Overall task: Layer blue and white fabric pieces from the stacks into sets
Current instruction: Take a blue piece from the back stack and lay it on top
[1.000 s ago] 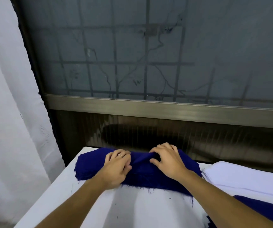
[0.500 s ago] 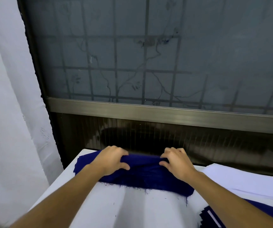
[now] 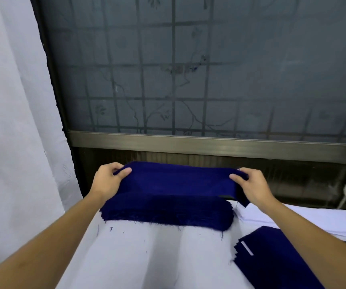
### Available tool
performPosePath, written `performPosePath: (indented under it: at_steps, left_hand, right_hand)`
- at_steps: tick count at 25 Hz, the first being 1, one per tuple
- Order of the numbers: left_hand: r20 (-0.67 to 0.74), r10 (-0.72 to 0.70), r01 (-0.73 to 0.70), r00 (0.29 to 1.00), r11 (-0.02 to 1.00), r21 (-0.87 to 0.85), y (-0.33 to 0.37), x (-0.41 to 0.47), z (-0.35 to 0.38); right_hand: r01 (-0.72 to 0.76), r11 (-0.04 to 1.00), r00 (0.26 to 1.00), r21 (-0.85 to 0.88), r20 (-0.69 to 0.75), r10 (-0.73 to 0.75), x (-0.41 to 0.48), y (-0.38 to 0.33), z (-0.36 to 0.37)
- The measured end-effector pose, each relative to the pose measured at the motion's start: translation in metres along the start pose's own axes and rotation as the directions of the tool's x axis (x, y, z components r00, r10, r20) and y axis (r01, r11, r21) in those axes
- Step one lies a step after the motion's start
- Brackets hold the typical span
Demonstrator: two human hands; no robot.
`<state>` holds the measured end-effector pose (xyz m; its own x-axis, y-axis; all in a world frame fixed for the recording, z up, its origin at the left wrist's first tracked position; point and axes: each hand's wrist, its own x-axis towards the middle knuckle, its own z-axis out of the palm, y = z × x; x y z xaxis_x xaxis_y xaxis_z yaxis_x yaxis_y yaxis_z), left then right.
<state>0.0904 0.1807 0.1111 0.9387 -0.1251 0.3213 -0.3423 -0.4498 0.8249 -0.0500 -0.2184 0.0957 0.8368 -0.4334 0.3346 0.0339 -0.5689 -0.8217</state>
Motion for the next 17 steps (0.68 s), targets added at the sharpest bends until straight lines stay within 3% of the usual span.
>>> performPosePath:
  at_steps: [4,12,17]
  left_hand:
    - [-0.082,-0.067,0.054,0.994,0.986,-0.156,0.027,-0.035,0.014]
    - [-0.046,-0.03,0.03,0.999,0.999,0.019,0.02,-0.124,0.041]
    - [0.056,-0.029,0.026,0.998,0.998,0.066,0.005,-0.169,0.041]
  right_hand:
    - [-0.009,0.992,0.998,0.124,-0.053,0.016,-0.038,-0.011,-0.043]
    - [-0.163,0.982,0.985,0.092,0.078,0.156,-0.13,0.013,-0.098]
    - [-0.214,0.976,0.96,0.038,0.19,0.203,-0.177,0.039,-0.111]
